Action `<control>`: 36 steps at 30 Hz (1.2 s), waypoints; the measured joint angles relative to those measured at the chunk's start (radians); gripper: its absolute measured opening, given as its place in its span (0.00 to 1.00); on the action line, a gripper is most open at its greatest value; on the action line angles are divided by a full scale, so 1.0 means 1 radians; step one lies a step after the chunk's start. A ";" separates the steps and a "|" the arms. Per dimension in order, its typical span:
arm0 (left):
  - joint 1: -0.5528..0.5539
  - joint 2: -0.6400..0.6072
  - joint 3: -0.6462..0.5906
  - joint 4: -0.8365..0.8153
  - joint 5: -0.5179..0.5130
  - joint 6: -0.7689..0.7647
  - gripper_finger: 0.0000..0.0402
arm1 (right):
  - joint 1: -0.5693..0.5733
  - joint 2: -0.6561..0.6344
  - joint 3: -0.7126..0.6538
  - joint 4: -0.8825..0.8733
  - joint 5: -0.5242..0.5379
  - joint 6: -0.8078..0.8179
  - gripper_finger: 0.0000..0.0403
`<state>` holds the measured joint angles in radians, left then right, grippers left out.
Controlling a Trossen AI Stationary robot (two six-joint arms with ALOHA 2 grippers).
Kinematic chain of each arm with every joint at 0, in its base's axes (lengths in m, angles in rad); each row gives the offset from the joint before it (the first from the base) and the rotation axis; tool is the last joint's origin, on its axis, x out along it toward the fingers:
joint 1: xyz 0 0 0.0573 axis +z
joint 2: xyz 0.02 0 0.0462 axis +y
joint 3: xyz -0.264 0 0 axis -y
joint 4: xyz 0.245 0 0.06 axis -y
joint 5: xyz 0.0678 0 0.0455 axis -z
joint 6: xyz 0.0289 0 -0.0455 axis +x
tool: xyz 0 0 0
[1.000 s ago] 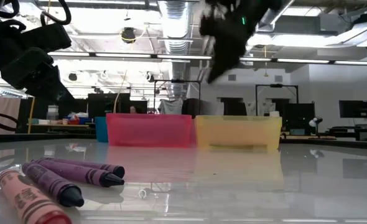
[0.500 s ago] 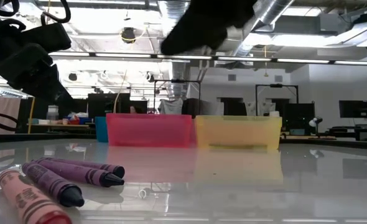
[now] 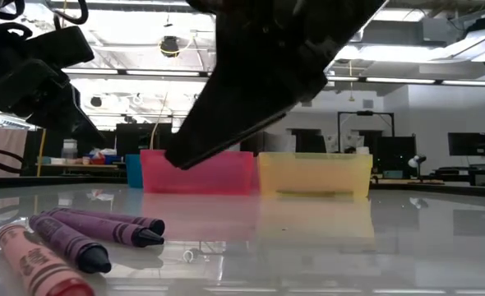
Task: Sort crayons
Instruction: Put the violet crayon into the yellow bin
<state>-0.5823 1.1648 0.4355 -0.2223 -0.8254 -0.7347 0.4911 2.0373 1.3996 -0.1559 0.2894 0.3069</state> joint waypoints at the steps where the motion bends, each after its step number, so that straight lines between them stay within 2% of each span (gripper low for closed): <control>1: 0.000 0.000 0.000 0.000 -0.001 0.015 0.23 | 0.000 0.011 0.016 0.001 -0.005 0.001 0.15; 6: 0.000 0.000 0.000 0.007 -0.017 0.043 0.23 | 0.003 0.023 0.056 -0.016 -0.007 0.006 0.15; 16: 0.000 0.000 0.000 0.067 -0.037 -0.046 0.23 | 0.045 0.024 0.063 -0.052 -0.029 0.001 0.15; 22: 0.000 0.000 0.000 0.087 -0.045 -0.051 0.23 | 0.046 0.029 0.062 -0.049 0.066 -0.074 0.15; 26: 0.000 0.000 0.000 0.113 -0.067 -0.069 0.23 | 0.044 0.029 0.062 -0.035 0.080 -0.129 0.15; 36: 0.000 0.000 0.000 0.124 -0.017 -0.075 0.23 | 0.052 0.029 0.062 -0.043 0.052 -0.094 0.15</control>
<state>-0.5819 1.1648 0.4358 -0.0982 -0.8420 -0.8093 0.5427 2.0663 1.4616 -0.1987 0.3413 0.2124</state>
